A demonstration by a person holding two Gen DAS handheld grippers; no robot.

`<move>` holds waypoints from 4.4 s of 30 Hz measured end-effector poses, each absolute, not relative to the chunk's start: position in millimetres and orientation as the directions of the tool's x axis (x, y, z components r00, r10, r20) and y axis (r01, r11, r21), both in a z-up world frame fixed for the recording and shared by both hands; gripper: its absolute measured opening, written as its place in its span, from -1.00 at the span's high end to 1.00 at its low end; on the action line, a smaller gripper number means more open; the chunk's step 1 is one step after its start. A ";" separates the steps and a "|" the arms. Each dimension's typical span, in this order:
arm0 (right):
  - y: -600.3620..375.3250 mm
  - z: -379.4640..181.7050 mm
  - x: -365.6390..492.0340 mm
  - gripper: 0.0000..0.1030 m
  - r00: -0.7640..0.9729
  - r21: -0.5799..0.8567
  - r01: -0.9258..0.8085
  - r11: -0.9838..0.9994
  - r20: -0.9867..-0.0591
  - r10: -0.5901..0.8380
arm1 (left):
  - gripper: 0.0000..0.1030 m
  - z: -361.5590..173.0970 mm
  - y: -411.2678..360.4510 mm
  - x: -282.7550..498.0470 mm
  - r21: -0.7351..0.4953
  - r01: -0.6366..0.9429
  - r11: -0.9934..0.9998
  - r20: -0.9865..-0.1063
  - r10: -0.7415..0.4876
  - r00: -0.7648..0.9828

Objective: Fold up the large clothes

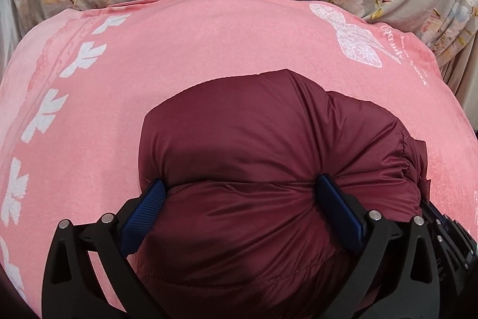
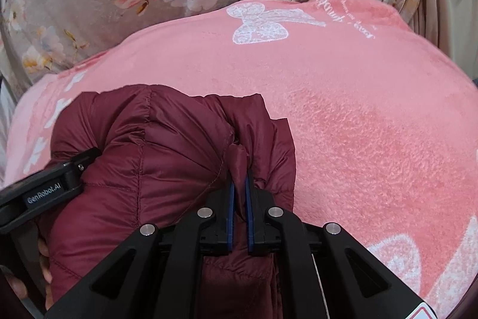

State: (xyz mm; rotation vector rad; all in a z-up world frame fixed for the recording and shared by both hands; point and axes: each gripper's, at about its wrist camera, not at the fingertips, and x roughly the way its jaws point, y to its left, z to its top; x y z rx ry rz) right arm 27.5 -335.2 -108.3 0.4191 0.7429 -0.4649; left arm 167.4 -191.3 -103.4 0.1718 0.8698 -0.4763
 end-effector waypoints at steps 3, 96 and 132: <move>-327.4 -80.9 2.9 0.87 0.652 0.202 0.531 0.823 -0.718 -0.244 | -0.89 -90.1 -184.9 155.9 -0.002 0.492 0.870 -0.776 -0.312 0.549; -330.2 -120.2 -13.9 -0.31 0.784 0.608 0.409 0.680 -0.616 0.079 | -0.91 -118.6 -140.6 178.4 -0.341 0.463 0.818 -0.819 -0.500 0.281; -313.1 -64.7 -32.3 0.76 0.881 0.595 0.261 0.760 -0.469 0.065 | 0.22 -53.9 -118.0 148.5 -0.370 0.578 0.728 -0.692 -0.631 0.351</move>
